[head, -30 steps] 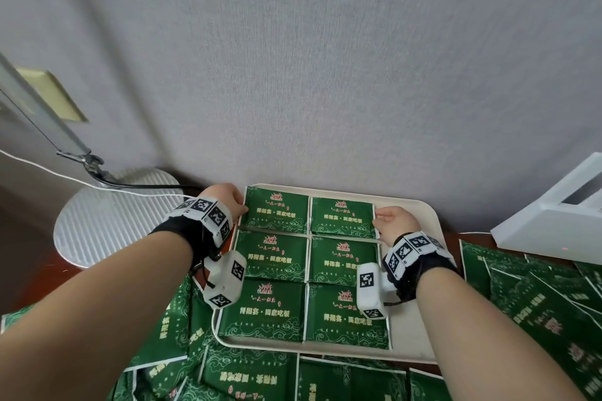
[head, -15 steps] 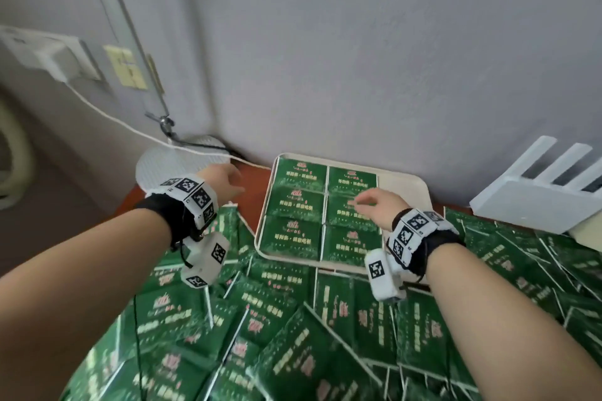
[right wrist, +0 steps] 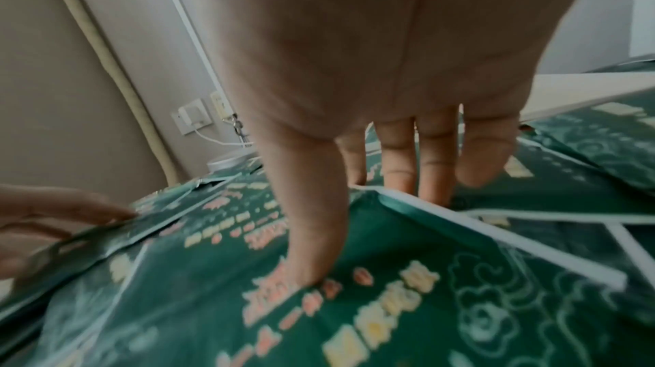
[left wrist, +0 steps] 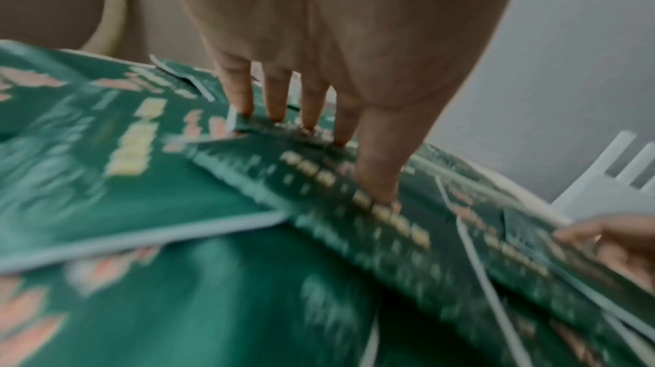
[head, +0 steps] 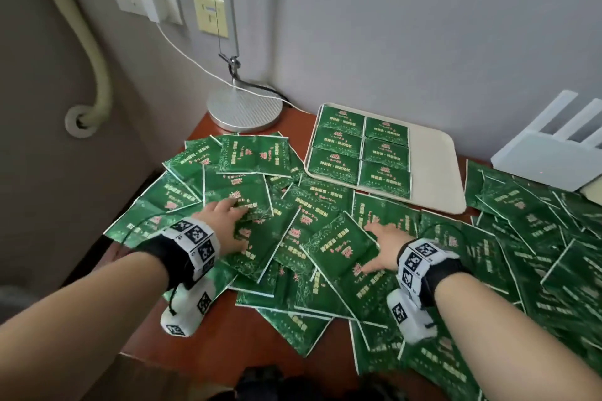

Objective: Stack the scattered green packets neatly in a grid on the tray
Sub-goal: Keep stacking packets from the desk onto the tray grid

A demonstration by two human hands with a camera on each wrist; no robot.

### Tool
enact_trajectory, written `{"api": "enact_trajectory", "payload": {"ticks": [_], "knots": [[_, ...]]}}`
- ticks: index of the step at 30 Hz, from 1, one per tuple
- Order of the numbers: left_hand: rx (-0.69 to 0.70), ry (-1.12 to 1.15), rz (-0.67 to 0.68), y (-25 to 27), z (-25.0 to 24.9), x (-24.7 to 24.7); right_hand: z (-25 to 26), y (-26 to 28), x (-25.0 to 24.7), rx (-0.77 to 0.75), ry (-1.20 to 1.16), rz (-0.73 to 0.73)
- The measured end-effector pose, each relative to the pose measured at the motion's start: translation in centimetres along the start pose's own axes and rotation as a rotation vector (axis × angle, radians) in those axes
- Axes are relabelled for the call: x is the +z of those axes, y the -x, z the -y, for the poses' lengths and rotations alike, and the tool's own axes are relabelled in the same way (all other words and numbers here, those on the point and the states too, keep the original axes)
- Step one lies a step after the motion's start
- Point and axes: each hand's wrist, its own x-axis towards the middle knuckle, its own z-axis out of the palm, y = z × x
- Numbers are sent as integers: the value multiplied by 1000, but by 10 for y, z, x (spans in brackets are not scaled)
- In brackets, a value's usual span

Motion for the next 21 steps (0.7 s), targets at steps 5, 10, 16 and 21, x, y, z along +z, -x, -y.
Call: {"api": "enact_trajectory", "payload": {"ticks": [5, 10, 16, 21], "knots": [[10, -2, -113, 12, -6, 26, 1, 2, 15, 46, -116, -108], [9, 53, -121, 25, -22, 30, -11, 8, 4, 9, -245, -190], [-206, 450, -184, 21, -19, 2, -18, 9, -4, -68, -473, -237], [-434, 411, -187, -7, 2, -9, -13, 0, -6, -122, -696, -341]]}}
